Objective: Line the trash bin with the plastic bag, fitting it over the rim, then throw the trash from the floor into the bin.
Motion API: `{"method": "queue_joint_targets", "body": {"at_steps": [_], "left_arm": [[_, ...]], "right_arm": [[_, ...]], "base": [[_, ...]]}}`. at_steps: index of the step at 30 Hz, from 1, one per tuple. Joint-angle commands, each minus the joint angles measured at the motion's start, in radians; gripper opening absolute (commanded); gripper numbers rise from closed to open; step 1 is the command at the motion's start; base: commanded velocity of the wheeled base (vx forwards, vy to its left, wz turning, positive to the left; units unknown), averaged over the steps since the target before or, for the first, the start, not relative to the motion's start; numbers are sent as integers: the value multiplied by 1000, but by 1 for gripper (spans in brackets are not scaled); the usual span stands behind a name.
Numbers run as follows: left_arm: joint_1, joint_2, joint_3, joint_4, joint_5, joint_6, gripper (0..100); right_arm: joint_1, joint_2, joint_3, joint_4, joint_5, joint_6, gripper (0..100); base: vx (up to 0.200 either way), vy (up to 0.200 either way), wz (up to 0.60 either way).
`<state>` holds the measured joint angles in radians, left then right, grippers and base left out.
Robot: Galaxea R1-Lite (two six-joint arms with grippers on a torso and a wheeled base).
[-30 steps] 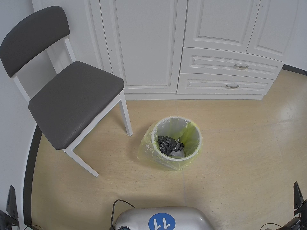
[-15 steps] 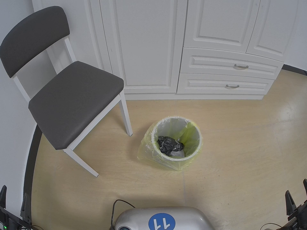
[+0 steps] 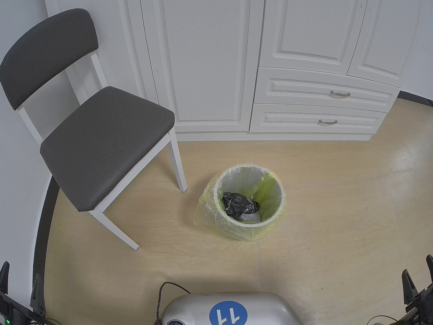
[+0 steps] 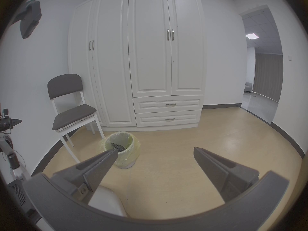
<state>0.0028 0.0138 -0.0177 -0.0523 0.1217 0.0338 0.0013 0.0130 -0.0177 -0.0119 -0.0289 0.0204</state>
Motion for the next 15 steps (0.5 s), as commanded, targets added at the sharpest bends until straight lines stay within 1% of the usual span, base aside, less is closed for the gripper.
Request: {"method": "queue_joint_targets", "body": {"at_steps": [1,2,4,6,9,15], "left_arm": [[0,-14,18,0,-39,3,100],[0,-14,16,3,-100,0,100],[2,-14,18,31,-140,-11,100],[0,-14,12,80,-146,-15,100],[0,-14,18,54,-132,-29,100],[0,-14,18,52,-132,-28,100]], "right_arm": [[0,-13,18,0,0,0,100],[0,-13,18,0,0,0,100],[0,-13,18,0,-2,0,100],[0,-13,18,0,-2,0,100],[0,-13,18,0,1,1,100],[0,-13,18,0,1,1,100]], "base": [[0,0,0],[0,0,0],[0,0,0],[0,0,0],[0,0,0],[0,0,0]]}}
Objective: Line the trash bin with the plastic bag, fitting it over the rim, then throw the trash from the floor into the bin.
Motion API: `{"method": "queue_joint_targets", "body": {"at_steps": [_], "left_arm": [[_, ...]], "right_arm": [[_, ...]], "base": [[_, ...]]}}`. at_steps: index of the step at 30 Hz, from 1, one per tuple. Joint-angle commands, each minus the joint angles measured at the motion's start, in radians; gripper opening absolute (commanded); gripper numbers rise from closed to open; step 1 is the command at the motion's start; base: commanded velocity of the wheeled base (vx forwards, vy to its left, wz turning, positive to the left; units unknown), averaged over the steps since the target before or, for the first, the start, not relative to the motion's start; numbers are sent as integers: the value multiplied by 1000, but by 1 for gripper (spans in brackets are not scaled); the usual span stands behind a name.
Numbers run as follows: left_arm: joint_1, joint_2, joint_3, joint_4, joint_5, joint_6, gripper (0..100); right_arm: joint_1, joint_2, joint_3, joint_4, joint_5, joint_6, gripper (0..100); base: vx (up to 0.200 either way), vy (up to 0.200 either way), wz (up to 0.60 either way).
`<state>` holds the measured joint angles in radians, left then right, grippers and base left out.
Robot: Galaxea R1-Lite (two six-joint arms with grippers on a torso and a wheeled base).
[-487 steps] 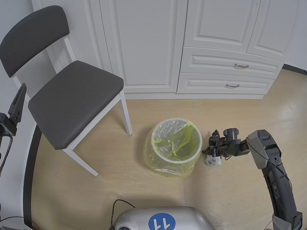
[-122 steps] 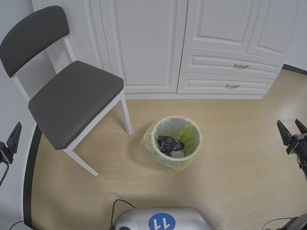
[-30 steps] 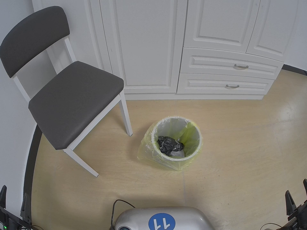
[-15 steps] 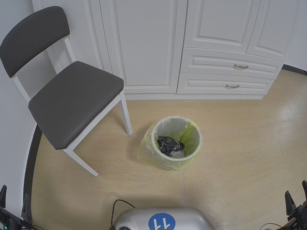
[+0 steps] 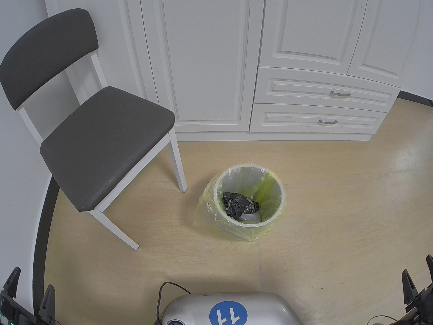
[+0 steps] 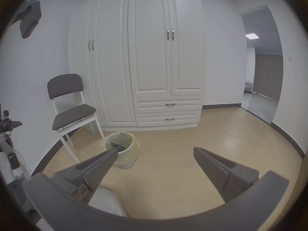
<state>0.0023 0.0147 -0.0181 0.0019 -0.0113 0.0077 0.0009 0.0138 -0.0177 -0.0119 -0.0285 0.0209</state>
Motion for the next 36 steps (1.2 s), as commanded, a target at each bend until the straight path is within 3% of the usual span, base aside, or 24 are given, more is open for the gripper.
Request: {"method": "queue_joint_targets", "body": {"at_steps": [1,36], "left_arm": [[1,-15,18,0,1,-2,100],[1,-15,18,-3,4,-9,100]], "right_arm": [[1,-14,18,-2,1,1,100],[2,-14,16,0,-2,8,100]], "base": [[0,0,0],[0,0,0]]}}
